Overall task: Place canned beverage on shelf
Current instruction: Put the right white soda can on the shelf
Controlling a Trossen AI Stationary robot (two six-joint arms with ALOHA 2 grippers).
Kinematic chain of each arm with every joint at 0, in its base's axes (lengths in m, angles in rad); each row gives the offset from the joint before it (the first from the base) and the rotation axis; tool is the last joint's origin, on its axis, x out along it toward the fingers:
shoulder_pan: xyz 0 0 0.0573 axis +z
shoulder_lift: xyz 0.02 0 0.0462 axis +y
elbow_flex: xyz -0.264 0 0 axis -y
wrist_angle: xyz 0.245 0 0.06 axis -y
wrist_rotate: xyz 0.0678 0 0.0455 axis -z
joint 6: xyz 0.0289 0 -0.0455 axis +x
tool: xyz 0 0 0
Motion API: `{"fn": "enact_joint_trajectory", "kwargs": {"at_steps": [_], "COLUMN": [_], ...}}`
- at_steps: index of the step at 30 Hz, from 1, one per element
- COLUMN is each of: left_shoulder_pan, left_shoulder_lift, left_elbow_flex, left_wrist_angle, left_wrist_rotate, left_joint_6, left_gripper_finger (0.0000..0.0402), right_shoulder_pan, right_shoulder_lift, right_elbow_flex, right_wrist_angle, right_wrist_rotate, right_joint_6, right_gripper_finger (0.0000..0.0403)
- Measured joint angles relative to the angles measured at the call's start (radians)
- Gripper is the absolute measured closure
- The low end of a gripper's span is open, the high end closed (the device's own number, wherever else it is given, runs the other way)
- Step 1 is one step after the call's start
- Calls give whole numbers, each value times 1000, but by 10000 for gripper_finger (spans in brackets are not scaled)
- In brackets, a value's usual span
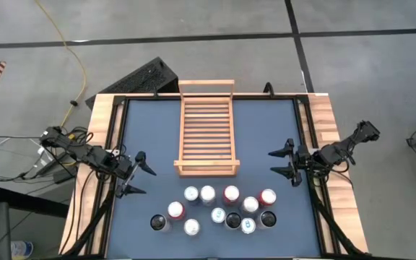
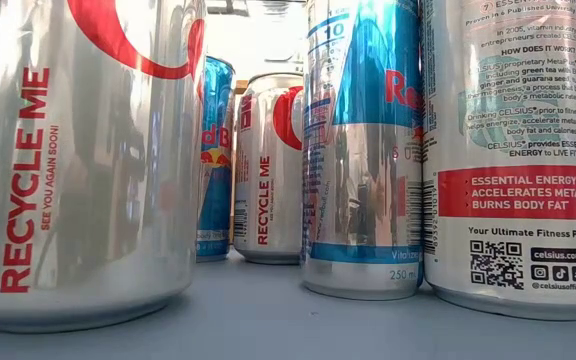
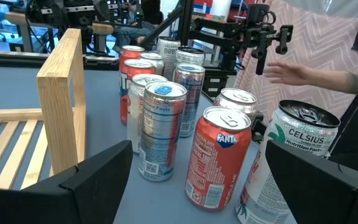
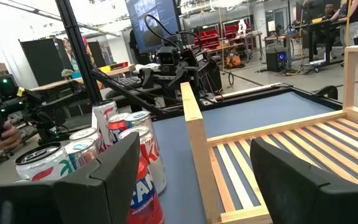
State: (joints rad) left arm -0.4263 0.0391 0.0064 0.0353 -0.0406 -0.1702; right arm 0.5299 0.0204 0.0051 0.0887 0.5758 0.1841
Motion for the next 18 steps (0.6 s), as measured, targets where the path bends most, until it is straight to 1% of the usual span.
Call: {"fn": "enact_joint_trajectory", "kwargs": {"at_steps": [3, 12, 18], "left_shoulder_pan": [0, 0, 0], "left_shoulder_lift": [0, 0, 0], "left_elbow_flex": [0, 0, 0], "left_wrist_angle": [1, 24, 82], "left_wrist_rotate": [-13, -83, -98], "left_joint_6": [32, 286, 302], "left_gripper_finger": [44, 44, 44], "right_shoulder_pan": [0, 0, 0], "right_shoulder_lift": [0, 0, 0], "right_elbow_flex": [0, 0, 0], "right_wrist_angle": [0, 0, 0], "right_wrist_rotate": [0, 0, 0], "right_joint_6": [0, 0, -1], "right_gripper_finger": [112, 112, 112]}}
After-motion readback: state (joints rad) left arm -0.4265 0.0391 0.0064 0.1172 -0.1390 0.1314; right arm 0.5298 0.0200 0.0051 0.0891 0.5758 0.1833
